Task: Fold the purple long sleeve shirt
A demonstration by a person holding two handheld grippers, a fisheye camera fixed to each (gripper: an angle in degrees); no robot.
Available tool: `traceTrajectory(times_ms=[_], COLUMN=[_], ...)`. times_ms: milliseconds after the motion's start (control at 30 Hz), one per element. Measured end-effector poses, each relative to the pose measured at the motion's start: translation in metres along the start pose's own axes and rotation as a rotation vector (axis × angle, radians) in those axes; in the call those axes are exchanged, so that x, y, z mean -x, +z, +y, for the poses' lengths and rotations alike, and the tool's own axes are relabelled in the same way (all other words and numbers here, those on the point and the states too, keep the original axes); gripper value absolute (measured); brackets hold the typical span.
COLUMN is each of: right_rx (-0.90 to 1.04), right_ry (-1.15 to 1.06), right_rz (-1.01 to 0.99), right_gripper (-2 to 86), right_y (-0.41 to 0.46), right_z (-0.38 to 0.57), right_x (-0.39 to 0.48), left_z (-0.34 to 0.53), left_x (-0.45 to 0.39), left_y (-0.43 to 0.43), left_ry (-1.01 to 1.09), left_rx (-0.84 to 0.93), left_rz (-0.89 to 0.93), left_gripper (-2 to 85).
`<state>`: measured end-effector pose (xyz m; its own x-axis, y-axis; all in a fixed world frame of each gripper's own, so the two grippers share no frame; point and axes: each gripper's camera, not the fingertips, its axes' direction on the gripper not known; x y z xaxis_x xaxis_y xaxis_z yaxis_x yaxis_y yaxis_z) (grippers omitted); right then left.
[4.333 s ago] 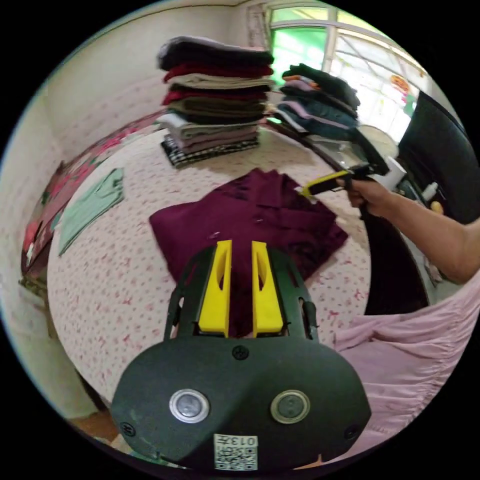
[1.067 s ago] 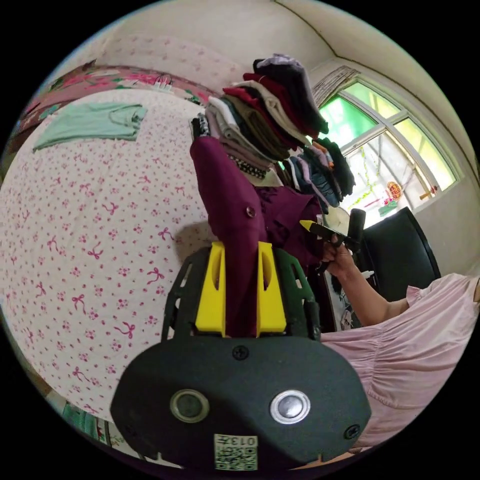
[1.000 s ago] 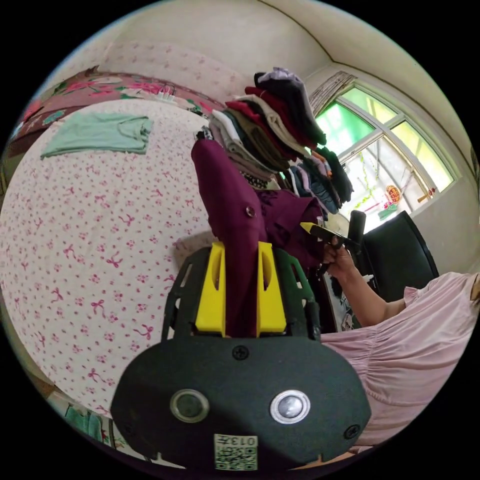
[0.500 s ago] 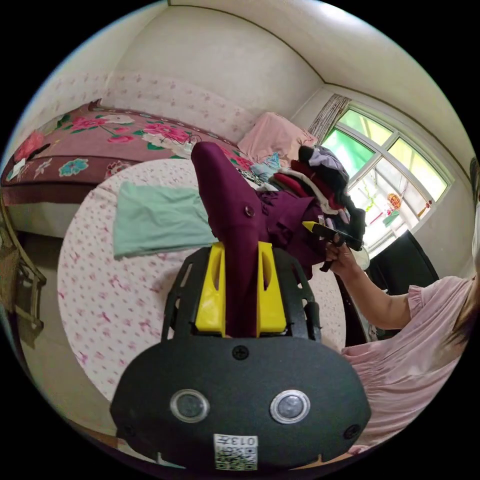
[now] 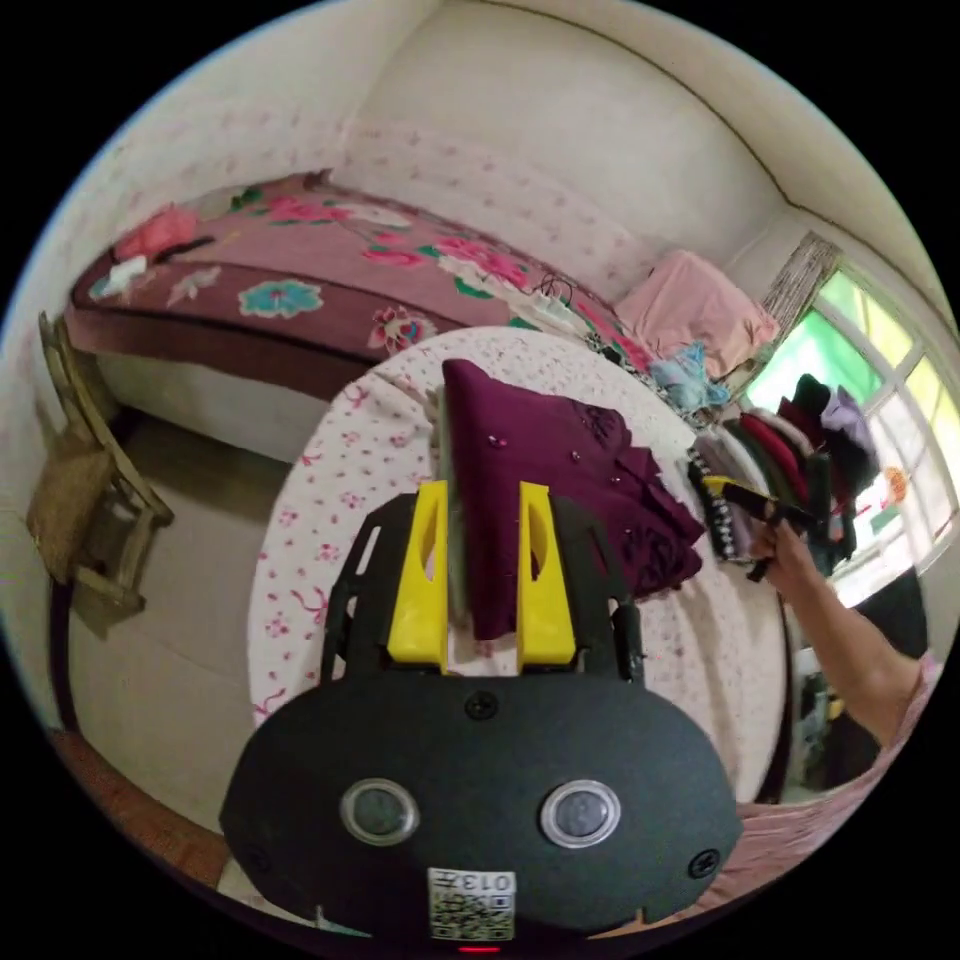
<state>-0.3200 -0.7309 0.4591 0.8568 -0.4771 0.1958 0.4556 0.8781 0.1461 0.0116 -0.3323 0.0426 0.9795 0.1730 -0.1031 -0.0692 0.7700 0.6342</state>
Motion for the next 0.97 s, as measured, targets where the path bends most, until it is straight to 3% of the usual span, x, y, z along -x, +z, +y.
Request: traceTrajectory(times_ms=[100, 167, 267, 400, 500, 600, 733, 833, 967], right_rx=[-0.081, -0.062, 0.186, 0.097, -0.199, -0.375, -0.434, -0.432, -0.279], right_ry=[-0.145, -0.222, -0.242, -0.251, -0.393, -0.481, -0.480, -0.403, -0.289], right_rz=[0.114, 0.173, 0.212, 0.196, 0.227, 0.280, 0.335, 0.297, 0.224], right_gripper=[3.5, 2.6, 1.6, 0.4, 0.1, 0.0, 0.0, 0.0, 0.2], right_y=[-0.015, -0.009, 0.031, -0.035, -0.127, -0.202, -0.285, -0.326, -0.382], right_z=[0.016, 0.023, 0.029, 0.028, 0.063, 0.120, 0.203, 0.250, 0.326], right_x=[0.036, 0.056, 0.064, 0.077, 0.111, 0.133, 0.130, 0.113, 0.069], left_z=[0.014, 0.022, 0.031, 0.031, 0.048, 0.070, 0.120, 0.159, 0.220], left_x=[-0.052, -0.094, -0.118, -0.140, -0.189, -0.256, -0.360, -0.430, -0.515], left_y=[0.002, 0.029, 0.064, 0.053, 0.028, 0.017, 0.006, 0.016, 0.038], left_ry=[0.212, 0.358, 0.336, 0.212, 0.311, 0.449, 0.619, 0.669, 0.596], left_rx=[-0.033, 0.038, 0.105, 0.096, -0.046, -0.090, -0.168, -0.101, 0.011], left_rz=[-0.180, -0.268, -0.363, -0.336, -0.380, -0.309, -0.158, -0.059, 0.064], left_gripper=[8.2, 6.9, 5.7, 2.7, 0.6, -0.1, -0.3, -0.3, -0.3])
